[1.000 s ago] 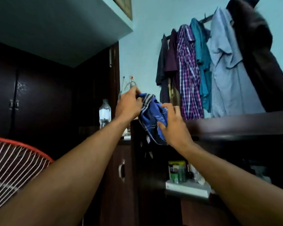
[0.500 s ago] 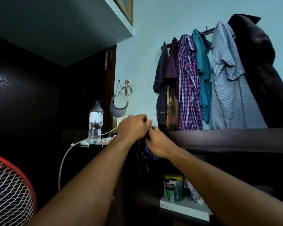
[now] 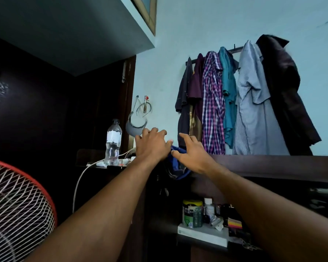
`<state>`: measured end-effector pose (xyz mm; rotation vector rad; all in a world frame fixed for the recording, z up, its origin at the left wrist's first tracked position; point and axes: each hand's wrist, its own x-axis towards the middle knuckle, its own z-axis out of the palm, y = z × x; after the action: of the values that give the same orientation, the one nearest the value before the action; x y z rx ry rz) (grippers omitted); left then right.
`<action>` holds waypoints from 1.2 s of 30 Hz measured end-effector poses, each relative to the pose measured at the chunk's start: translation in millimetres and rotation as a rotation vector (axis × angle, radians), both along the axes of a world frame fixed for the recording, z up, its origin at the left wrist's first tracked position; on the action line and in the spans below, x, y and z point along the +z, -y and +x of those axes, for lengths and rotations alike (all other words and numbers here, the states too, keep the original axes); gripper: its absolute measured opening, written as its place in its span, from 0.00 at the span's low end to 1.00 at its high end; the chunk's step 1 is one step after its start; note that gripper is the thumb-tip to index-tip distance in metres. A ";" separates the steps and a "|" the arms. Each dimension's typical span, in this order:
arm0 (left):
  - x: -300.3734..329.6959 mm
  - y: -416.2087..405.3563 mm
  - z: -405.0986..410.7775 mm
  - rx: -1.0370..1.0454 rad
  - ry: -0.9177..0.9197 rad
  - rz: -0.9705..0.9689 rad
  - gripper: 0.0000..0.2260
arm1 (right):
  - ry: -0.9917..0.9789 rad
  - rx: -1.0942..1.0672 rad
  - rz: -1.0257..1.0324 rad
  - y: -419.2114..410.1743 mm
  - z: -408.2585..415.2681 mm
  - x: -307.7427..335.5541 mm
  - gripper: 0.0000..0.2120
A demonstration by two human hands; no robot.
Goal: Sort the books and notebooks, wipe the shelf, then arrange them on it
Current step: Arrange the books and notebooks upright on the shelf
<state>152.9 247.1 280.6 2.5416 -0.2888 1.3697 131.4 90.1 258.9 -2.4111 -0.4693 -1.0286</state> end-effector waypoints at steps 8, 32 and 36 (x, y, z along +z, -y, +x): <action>11.3 39.9 -90.2 -0.591 0.003 -0.335 0.11 | 0.144 0.095 0.162 27.9 -90.6 21.9 0.29; -321.5 362.9 -563.6 -1.642 -0.991 0.395 0.07 | -0.585 -1.133 0.366 235.5 -739.1 -296.3 0.19; -337.2 388.5 -563.9 -1.565 -0.951 0.424 0.11 | -0.722 -1.250 0.389 263.1 -752.5 -304.9 0.23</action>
<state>-411.0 -141.4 -56.6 1.7807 -1.8330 -0.4779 -621.0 -173.0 -46.0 -2.3378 1.4718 -0.4297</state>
